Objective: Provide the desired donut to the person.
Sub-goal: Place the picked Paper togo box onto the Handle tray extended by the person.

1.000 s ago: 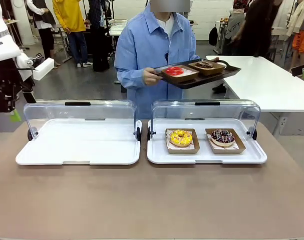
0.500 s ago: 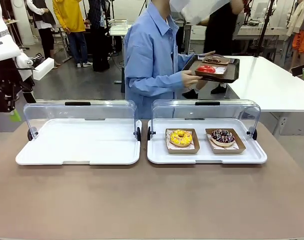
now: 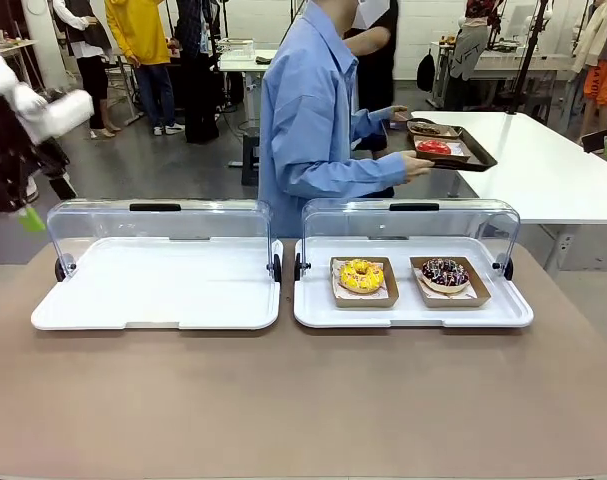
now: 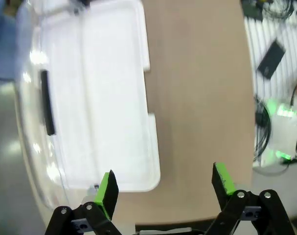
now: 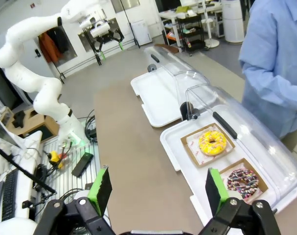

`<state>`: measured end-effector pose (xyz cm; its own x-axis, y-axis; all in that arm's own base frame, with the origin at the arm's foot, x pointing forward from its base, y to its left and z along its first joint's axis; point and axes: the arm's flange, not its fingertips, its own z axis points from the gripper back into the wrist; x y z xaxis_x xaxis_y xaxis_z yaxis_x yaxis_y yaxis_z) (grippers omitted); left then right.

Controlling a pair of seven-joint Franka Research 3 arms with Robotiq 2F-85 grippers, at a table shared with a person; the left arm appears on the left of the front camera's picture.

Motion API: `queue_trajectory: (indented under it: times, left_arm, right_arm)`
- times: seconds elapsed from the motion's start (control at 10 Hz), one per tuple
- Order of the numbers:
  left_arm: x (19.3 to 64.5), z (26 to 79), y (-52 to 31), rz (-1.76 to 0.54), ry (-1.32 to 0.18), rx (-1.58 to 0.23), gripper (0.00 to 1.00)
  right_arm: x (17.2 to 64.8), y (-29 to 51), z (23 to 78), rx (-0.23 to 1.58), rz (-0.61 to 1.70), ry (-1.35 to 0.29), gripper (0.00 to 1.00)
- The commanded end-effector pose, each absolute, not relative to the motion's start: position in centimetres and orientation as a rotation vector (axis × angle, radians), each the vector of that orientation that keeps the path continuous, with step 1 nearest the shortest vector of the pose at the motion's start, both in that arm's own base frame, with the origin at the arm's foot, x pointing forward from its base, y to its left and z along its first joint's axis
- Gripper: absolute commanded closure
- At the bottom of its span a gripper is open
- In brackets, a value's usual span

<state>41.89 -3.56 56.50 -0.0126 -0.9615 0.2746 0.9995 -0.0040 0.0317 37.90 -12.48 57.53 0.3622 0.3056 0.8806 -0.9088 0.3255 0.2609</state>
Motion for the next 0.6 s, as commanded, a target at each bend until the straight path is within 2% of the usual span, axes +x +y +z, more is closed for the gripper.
queue_trajectory:
  times: [0.0, 0.2, 0.5]
  left_arm:
    - [44.5, 57.2, 3.4, -1.464, -0.496, -0.618, 0.0]
    - [47.1, 55.4, 9.1, -1.423, -0.628, -0.68, 0.0]
    - [44.9, 50.3, 16.3, -1.242, -0.866, -0.735, 0.0]
  right_arm:
    - [37.9, -12.3, 57.5, 0.892, 0.931, -0.836, 0.0]
    - [37.9, -12.3, 57.5, 0.892, 0.931, -0.836, 0.0]
    - [37.9, -12.3, 57.5, 0.892, 0.931, -0.836, 0.0]
